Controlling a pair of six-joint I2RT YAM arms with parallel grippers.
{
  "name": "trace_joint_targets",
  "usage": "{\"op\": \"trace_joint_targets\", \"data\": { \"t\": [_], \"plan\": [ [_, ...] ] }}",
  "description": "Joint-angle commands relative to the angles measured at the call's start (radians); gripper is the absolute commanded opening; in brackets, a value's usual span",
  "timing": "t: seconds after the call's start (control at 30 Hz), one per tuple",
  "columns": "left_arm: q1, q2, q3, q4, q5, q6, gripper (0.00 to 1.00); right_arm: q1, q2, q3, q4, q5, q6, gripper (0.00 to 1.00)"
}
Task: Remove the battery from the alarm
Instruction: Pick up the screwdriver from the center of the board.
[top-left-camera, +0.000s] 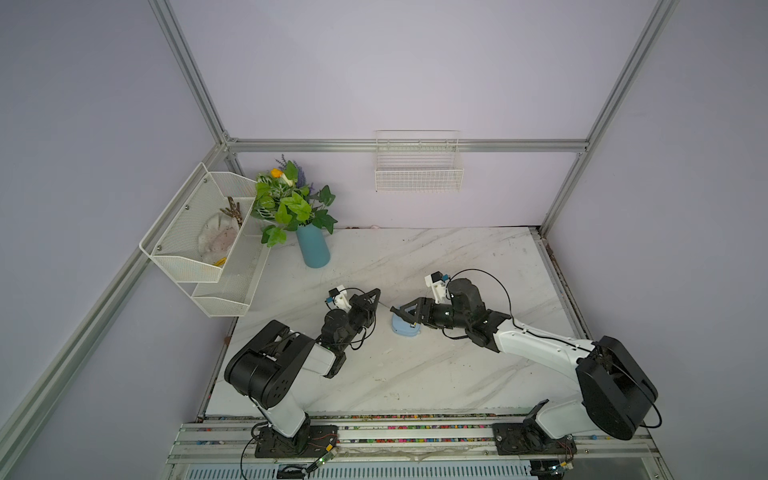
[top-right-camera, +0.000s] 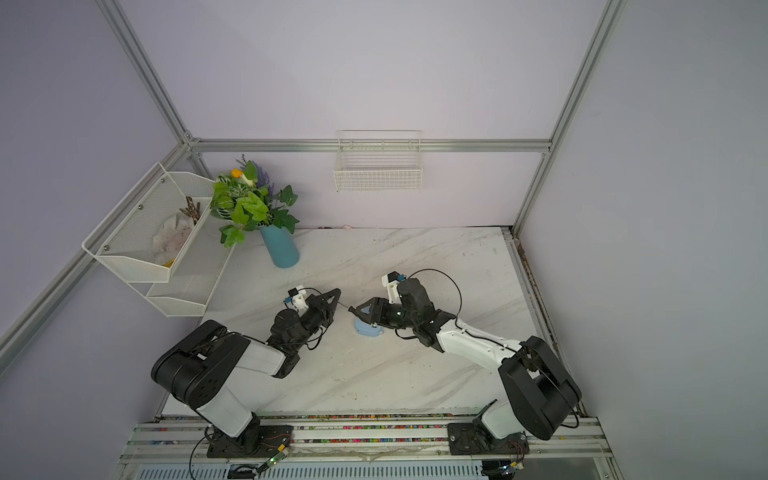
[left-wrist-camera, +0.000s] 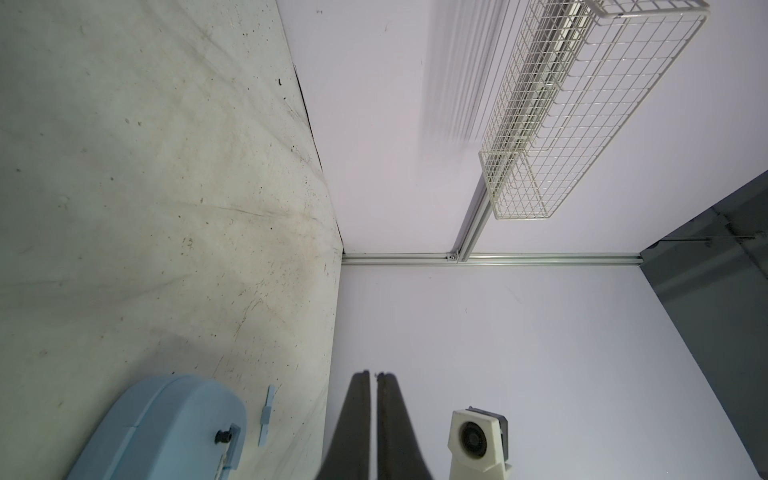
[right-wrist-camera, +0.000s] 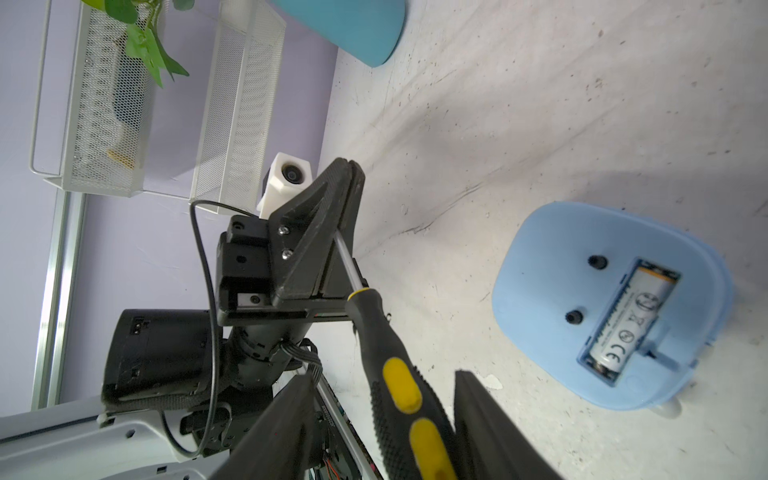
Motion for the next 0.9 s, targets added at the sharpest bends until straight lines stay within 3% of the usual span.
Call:
{"op": "trace_joint_targets", "data": {
  "t": [0.0,0.37,0.87],
  "plan": [
    [-0.005,-0.013,-0.026,0.048,-0.016,-0.012,0.00,0.009,0.019,-0.017,0.076,-0.027,0.038,0.59],
    [-0.006,-0.026,-0.013,0.047,-0.017,-0.016,0.00,0.012,0.069,-0.029,0.098,-0.027,0.066,0.59],
    [-0.012,0.018,-0.018,0.059,-0.010,-0.019,0.00,0.020,0.074,-0.048,0.293,-0.094,0.145,0.42]
  ]
}}
